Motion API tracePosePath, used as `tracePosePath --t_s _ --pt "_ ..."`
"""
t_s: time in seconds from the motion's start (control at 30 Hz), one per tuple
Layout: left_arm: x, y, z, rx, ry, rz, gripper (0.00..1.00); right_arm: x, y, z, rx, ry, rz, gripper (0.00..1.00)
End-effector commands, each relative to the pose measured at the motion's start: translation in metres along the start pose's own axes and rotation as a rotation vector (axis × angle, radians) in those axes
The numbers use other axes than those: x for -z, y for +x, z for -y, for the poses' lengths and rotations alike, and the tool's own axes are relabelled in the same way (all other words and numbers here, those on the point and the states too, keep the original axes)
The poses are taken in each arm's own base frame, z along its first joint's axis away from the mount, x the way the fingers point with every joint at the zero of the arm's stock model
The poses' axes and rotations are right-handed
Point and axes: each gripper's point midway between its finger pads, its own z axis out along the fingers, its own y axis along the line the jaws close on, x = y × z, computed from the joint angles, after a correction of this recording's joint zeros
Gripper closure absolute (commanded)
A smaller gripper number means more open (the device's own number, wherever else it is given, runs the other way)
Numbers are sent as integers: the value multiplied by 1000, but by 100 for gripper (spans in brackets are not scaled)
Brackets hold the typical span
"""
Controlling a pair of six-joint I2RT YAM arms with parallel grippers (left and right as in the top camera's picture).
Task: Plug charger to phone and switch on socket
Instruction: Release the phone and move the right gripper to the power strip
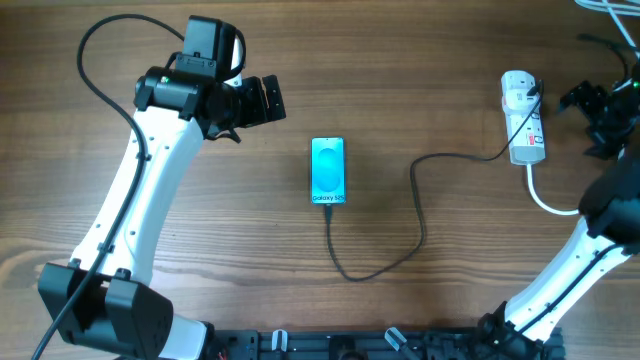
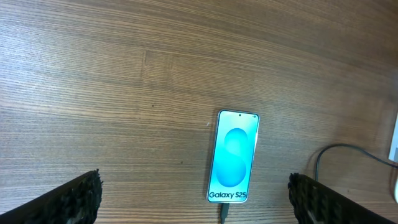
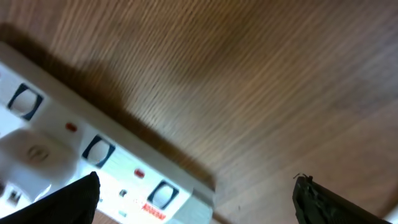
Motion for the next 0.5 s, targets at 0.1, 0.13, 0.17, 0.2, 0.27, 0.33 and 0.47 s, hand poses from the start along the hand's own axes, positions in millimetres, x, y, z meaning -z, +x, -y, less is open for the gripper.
tracePosePath --t_s 0.1,0.13,0.17,0.2,0.27,0.33,0.47 --pt "-2 0 -1 12 -10 -2 0 -21 1 -10 34 -19 -25 0" --pt "-2 0 -1 12 -10 -2 0 -22 1 -12 39 -20 -21 0" --pt "-2 0 -1 12 -10 -2 0 -22 1 -15 46 -20 -18 0" --pt "-2 0 -1 12 -10 -2 0 -23 2 -19 55 -22 -15 0" --pt "-2 0 -1 12 -10 -2 0 -25 4 -26 75 -15 -10 0" --pt "-2 0 -1 12 -10 -2 0 -26 2 -23 93 60 19 0" --pt "-2 0 -1 12 -10 -2 0 -28 3 -22 79 91 26 0"
